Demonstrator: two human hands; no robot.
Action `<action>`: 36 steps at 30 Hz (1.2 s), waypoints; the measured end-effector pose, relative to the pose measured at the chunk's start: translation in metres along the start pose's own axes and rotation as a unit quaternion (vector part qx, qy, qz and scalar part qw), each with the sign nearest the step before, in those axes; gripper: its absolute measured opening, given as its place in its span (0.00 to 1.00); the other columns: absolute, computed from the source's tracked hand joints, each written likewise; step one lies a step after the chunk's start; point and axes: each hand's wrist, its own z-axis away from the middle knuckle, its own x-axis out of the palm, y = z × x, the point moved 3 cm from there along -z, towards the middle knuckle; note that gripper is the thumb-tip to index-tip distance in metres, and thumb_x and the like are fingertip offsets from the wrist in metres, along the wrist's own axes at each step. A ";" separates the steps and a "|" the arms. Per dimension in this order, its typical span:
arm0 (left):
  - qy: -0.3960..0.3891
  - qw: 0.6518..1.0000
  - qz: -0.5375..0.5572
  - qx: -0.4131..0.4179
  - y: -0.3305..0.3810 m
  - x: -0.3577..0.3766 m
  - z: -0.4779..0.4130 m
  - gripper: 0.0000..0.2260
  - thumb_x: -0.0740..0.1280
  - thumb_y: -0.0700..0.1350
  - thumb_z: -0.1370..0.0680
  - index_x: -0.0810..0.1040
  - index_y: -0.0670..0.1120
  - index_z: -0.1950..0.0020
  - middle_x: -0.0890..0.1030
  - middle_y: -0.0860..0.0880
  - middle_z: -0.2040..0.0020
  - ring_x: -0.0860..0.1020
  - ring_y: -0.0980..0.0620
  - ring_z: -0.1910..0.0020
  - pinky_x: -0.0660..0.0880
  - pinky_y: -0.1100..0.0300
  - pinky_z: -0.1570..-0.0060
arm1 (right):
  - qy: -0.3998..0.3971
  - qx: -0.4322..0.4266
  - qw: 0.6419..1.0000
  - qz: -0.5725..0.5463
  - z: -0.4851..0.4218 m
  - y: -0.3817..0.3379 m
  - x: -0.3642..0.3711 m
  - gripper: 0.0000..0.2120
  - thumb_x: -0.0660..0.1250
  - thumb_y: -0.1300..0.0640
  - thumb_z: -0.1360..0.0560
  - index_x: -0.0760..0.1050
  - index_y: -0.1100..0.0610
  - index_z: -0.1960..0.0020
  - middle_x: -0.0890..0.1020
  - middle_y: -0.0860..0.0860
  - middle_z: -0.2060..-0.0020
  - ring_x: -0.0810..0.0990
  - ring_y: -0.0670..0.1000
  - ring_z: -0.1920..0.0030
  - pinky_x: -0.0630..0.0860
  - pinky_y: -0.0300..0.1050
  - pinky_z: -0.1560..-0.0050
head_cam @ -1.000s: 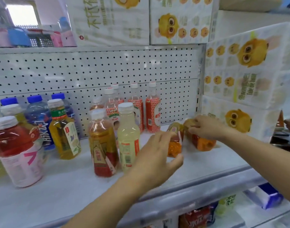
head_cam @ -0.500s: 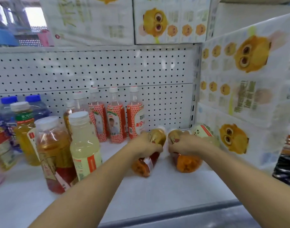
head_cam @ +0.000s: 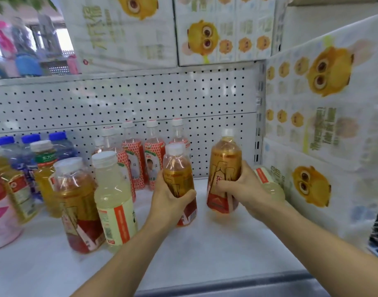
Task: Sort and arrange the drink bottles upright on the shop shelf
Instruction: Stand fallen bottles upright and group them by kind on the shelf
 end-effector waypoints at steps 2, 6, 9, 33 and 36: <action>0.009 1.000 -0.003 0.009 -0.002 -0.003 0.000 0.36 0.78 0.48 0.29 0.60 0.59 0.29 0.73 0.62 0.47 0.73 0.56 0.44 0.70 0.57 0.45 | -0.018 -0.020 1.000 0.008 0.007 0.008 0.007 0.30 0.78 0.60 0.39 0.67 0.42 0.45 0.82 0.49 0.50 0.82 0.50 0.48 0.82 0.51 0.54; 0.018 1.000 -0.002 0.025 -0.003 -0.003 -0.001 0.35 0.78 0.47 0.29 0.61 0.58 0.30 0.72 0.67 0.49 0.74 0.62 0.50 0.69 0.62 0.49 | -0.042 -0.010 0.998 0.043 0.014 0.020 0.015 0.30 0.79 0.56 0.34 0.66 0.46 0.39 0.81 0.44 0.50 0.81 0.47 0.47 0.82 0.49 0.51; 0.018 1.000 -0.010 0.022 -0.003 -0.002 -0.001 0.36 0.78 0.47 0.29 0.61 0.55 0.28 0.72 0.66 0.49 0.73 0.57 0.47 0.70 0.59 0.47 | -0.067 -0.041 0.981 0.178 0.016 0.011 0.005 0.34 0.79 0.51 0.33 0.63 0.45 0.36 0.74 0.37 0.49 0.75 0.43 0.44 0.74 0.36 0.52; -0.014 1.000 -0.021 -0.011 0.002 -0.005 0.009 0.39 0.75 0.49 0.26 0.54 0.59 0.23 0.71 0.58 0.35 0.69 0.57 0.39 0.70 0.43 0.33 | 0.074 -0.113 0.921 0.367 -0.036 -0.074 -0.097 0.15 0.73 0.43 0.30 0.73 0.54 0.58 0.76 0.51 0.64 0.73 0.49 0.66 0.65 0.44 0.68; -0.021 1.000 -0.013 -0.014 0.001 -0.005 0.009 0.39 0.75 0.49 0.26 0.54 0.59 0.24 0.70 0.61 0.39 0.69 0.58 0.39 0.70 0.45 0.33 | 0.053 -0.072 0.934 0.345 -0.061 -0.079 -0.093 0.24 0.74 0.43 0.29 0.78 0.65 0.51 0.76 0.59 0.64 0.72 0.52 0.67 0.67 0.45 0.65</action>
